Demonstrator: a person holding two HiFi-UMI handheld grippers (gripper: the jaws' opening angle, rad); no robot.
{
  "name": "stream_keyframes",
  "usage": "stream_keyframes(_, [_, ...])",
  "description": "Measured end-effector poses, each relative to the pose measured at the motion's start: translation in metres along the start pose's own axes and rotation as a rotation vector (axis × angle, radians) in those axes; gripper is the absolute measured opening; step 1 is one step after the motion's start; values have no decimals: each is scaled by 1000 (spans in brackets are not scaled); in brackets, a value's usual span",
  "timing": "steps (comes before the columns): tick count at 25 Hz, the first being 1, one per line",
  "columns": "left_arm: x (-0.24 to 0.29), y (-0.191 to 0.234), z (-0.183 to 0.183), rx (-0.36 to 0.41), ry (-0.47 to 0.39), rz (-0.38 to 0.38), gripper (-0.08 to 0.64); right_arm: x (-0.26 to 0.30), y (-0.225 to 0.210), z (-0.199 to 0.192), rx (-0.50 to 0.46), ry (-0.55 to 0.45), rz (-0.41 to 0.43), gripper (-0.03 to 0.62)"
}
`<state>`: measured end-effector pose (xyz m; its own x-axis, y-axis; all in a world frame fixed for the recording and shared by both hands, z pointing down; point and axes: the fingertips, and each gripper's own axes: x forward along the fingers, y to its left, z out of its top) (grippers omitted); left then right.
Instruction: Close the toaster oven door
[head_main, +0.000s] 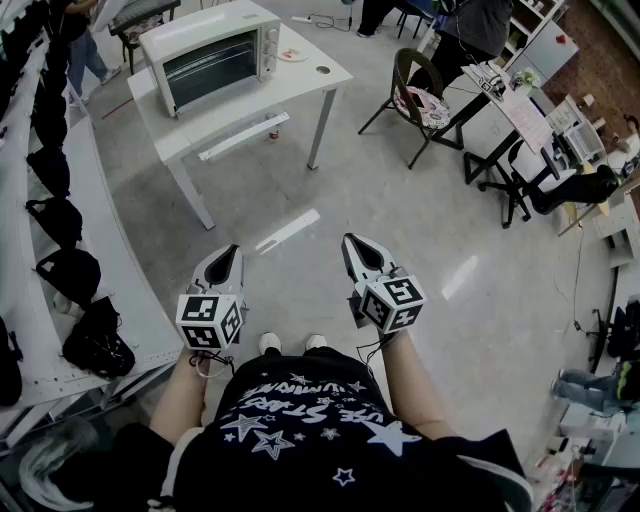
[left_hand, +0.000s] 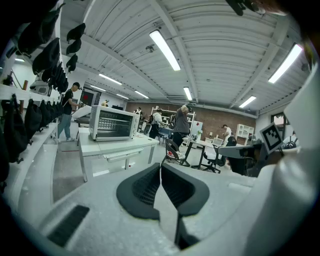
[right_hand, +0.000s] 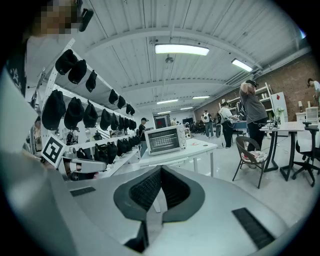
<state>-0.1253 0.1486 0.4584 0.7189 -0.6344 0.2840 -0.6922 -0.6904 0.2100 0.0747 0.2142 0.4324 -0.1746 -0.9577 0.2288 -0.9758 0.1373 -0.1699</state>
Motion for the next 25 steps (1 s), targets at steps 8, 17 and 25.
stream_keyframes(8, [-1, 9, 0, -18, -1, 7, 26, 13, 2, 5, -16, -4, -2, 3])
stream_keyframes(17, [-3, 27, -10, -60, -24, -3, 26, 31, 0, 7, 17, -41, -78, 3])
stream_keyframes(25, [3, 40, -15, -23, -23, -28, 26, 42, -10, -7, 110, -25, -105, 231])
